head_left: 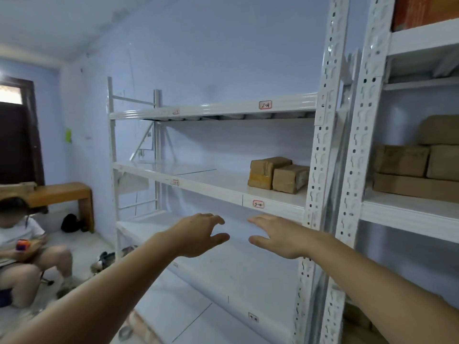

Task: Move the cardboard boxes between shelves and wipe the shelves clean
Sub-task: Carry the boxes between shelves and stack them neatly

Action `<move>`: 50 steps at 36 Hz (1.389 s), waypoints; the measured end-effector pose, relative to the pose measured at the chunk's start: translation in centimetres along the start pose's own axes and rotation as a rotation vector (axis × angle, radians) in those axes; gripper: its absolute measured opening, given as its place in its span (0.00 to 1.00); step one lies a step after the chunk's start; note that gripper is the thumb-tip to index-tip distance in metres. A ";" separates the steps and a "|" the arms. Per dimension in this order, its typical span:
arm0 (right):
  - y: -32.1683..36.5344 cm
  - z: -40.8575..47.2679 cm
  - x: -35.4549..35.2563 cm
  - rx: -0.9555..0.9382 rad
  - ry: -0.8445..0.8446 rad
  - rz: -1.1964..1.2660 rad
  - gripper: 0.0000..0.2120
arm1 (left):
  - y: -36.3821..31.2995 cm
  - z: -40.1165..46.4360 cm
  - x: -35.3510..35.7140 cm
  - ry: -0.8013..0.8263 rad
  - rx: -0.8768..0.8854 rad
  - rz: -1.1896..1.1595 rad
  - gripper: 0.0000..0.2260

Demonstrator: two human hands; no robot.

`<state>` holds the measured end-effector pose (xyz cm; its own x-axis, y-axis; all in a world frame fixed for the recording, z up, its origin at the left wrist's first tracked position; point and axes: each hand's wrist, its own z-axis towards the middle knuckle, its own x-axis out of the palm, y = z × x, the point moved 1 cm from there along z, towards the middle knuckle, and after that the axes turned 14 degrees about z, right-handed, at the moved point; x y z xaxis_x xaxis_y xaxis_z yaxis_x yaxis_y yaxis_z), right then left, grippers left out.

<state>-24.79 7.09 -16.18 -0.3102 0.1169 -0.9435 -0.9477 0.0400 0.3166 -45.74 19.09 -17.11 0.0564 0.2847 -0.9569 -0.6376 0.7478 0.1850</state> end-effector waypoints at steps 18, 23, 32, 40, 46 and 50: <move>-9.2 14.3 -3.4 0.131 -0.139 0.025 0.31 | 7.1 21.9 3.4 -0.081 0.135 -0.040 0.26; -11.6 16.8 -4.4 0.213 -0.158 0.047 0.32 | 7.6 27.5 4.3 -0.091 0.203 -0.058 0.26; -12.3 21.8 -5.1 0.309 -0.299 0.103 0.30 | 9.5 36.6 5.7 -0.182 0.324 -0.009 0.28; -11.6 25.7 -6.8 0.363 -0.555 -0.001 0.23 | 11.2 43.7 5.1 -0.230 0.358 -0.088 0.33; -12.3 29.3 -8.7 0.565 -0.728 -0.045 0.29 | 8.9 47.3 4.4 -0.103 0.249 -0.666 0.44; -12.9 31.7 -9.3 0.757 -0.669 -0.059 0.37 | 6.8 50.2 5.1 0.099 0.201 -1.023 0.54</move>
<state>-7.27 36.92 -8.36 0.0616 0.6173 -0.7843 -0.5918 0.6554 0.4693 -11.18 55.75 -9.48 0.4277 -0.5837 -0.6902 -0.1814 0.6926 -0.6981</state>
